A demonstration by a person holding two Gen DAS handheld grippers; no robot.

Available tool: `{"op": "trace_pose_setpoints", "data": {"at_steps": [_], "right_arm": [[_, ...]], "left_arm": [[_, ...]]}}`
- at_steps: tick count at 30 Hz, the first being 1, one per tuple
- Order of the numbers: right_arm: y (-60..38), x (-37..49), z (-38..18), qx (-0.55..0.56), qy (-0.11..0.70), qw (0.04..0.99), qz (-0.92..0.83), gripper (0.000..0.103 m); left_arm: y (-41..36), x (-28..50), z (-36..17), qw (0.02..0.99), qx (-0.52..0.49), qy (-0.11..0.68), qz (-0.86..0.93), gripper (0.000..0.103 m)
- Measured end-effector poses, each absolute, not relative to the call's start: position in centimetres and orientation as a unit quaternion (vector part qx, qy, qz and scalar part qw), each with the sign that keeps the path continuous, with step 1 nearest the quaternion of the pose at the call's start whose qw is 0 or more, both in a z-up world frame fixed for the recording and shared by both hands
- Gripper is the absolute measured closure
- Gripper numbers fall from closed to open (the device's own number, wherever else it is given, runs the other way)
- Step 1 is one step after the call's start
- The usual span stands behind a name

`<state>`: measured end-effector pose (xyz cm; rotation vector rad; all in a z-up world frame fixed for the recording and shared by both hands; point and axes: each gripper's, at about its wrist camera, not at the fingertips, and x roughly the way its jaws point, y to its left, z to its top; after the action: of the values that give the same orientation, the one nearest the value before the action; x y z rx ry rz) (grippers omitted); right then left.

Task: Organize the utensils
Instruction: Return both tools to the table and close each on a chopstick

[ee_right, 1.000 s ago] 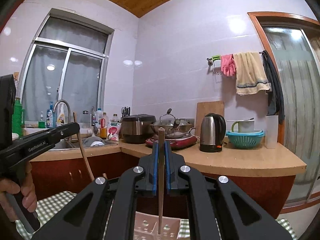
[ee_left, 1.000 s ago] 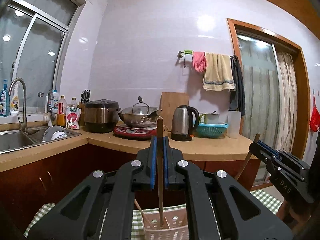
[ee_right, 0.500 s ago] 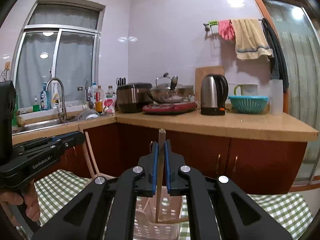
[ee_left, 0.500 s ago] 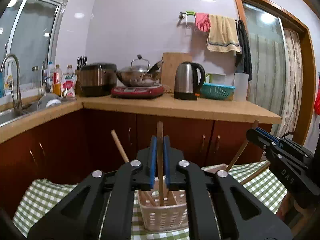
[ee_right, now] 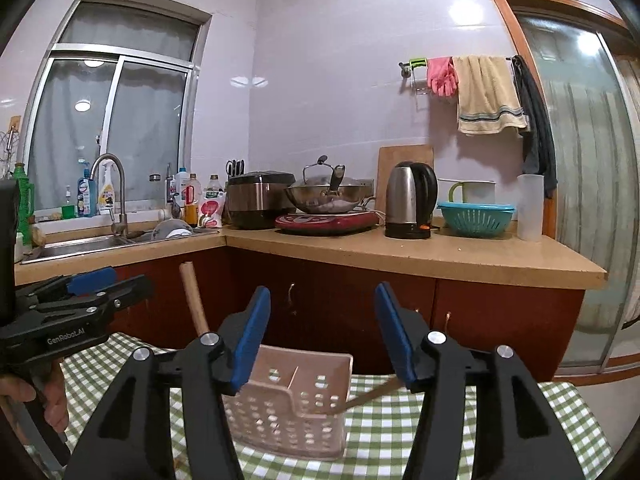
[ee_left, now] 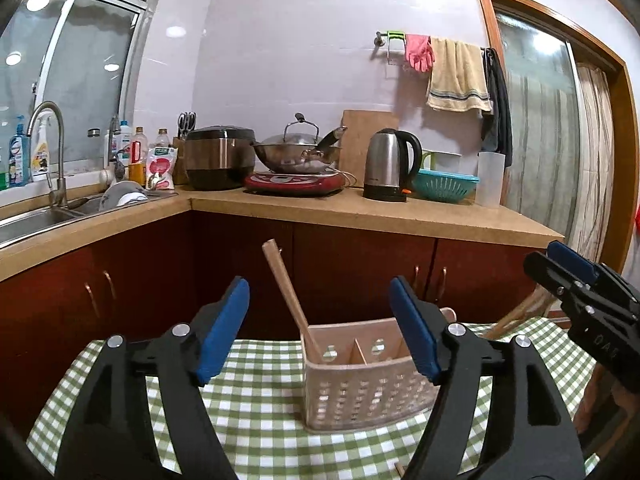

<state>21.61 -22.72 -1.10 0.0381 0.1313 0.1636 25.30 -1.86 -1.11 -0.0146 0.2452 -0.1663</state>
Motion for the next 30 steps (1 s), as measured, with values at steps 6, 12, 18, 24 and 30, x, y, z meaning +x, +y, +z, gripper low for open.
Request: {"op": "trace_pose_setpoints", "data": {"at_steps": [6,12,18,24,30], "right_arm": [[-22.8,17.9,-1.6,0.027,0.078,0.993,0.087,0.048],[-22.3,14.2,-4.0,0.029,0.105,0.99,0.088,0.048],[-22.2,10.8,-7.1,0.029,0.135,0.987,0.083,0.048],[-22.0,8.3,-10.3,0.034,0.176,0.98,0.081,0.048],[-20.9,6.4,-13.7,0.03,0.219,0.971,0.094,0.048]], "left_arm": [[-1.2,21.2,-1.6,0.991,0.004,0.117,-0.064,0.028],[-0.5,17.6,-3.9,0.988,-0.004,0.145,-0.057,0.028],[0.5,14.3,-6.8,0.983,-0.019,0.176,-0.043,0.028],[1.6,11.6,-9.3,0.98,-0.023,0.199,-0.021,0.028],[2.0,9.5,-11.8,0.973,-0.018,0.229,-0.013,0.028]]}}
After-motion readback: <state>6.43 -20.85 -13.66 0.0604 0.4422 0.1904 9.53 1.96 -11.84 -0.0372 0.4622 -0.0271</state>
